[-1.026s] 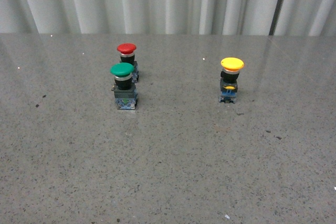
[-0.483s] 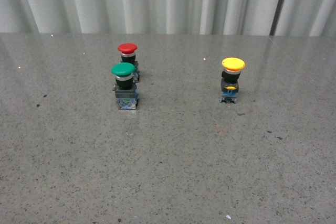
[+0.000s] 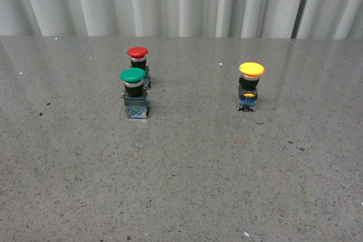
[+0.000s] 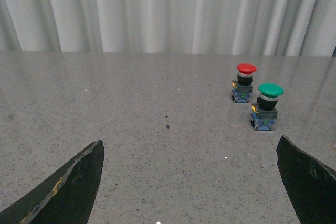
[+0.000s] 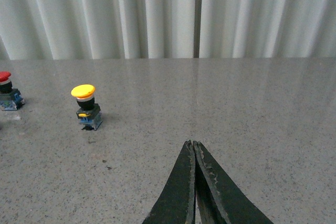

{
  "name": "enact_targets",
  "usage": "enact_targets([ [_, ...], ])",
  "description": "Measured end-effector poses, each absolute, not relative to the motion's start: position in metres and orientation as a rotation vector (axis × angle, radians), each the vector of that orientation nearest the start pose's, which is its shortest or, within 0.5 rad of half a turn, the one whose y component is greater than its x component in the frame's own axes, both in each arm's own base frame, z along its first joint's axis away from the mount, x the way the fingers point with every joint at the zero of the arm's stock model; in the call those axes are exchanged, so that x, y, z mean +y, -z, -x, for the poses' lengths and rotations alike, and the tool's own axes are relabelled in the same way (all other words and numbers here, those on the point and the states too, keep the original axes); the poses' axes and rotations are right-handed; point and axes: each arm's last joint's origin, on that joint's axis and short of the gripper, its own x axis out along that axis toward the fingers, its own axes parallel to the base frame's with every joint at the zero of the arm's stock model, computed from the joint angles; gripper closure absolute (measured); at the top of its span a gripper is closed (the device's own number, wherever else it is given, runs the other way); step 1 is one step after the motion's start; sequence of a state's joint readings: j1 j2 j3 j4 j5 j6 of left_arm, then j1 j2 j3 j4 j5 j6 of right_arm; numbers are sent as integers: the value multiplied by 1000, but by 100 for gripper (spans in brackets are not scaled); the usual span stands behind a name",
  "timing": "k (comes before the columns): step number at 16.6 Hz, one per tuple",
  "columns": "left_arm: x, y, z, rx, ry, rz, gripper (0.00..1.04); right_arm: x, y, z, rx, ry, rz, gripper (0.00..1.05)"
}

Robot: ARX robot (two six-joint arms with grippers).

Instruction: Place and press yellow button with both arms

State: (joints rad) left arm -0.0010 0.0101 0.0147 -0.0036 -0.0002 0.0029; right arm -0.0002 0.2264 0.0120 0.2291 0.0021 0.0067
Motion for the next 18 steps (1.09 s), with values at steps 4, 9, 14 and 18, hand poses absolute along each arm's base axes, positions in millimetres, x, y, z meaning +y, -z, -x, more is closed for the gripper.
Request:
enact_targets([
  [4,0,-167,-97,-1,1,-3,7,0,-170,-108,-10,2,-6,103],
  [9,0,-167,-97,-1,1,-3,7,0,-167,-97,-6,0,-6,103],
  [14,0,-167,-97,-1,1,-3,7,0,-167,-97,-4,0,-6,57],
  [18,0,-167,-97,-1,1,-2,7,0,-167,-97,-4,0,-6,13],
])
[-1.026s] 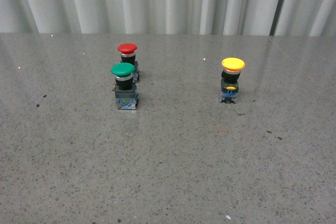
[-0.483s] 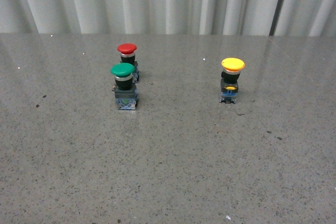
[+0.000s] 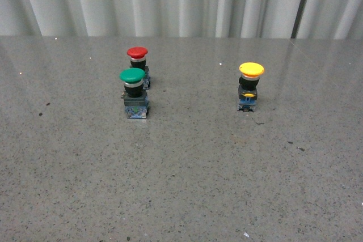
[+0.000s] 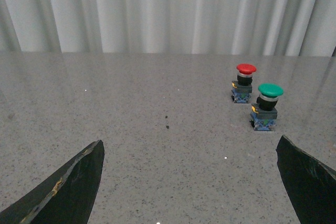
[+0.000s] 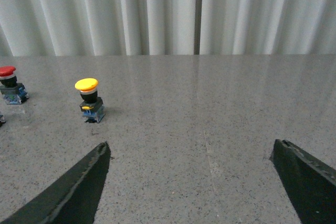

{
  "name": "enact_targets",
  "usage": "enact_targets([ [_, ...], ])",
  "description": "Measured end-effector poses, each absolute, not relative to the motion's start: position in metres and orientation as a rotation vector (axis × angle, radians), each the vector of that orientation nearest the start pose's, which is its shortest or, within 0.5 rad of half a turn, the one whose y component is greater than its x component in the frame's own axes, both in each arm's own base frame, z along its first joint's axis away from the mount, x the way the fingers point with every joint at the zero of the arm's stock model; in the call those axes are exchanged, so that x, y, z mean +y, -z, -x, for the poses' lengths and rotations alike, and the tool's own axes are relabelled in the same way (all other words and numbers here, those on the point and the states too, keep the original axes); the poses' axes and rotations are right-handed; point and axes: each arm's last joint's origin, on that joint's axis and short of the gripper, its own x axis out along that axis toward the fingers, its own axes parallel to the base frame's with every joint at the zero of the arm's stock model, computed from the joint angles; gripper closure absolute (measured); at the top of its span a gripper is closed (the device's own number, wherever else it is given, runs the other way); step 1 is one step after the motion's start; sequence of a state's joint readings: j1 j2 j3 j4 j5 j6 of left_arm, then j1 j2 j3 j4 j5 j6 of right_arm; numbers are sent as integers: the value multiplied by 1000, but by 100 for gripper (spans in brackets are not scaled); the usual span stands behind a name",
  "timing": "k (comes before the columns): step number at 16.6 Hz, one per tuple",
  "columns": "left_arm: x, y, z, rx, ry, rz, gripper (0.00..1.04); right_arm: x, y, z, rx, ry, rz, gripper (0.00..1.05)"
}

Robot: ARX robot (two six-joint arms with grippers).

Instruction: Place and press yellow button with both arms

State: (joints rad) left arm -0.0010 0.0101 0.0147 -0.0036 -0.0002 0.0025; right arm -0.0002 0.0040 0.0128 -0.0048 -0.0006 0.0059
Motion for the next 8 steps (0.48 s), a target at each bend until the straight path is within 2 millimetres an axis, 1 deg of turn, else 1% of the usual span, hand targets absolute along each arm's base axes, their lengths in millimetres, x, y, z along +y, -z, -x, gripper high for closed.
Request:
enact_targets([
  [1,0,-167,-97,-1,1,-2,7,0,-167,-97,-4,0,-6,4],
  [2,0,-167,-97,-1,1,-2,7,0,-167,-97,-4,0,-6,7],
  [8,0,-167,-97,-1,1,-2,7,0,-167,-97,-4,0,-6,6],
])
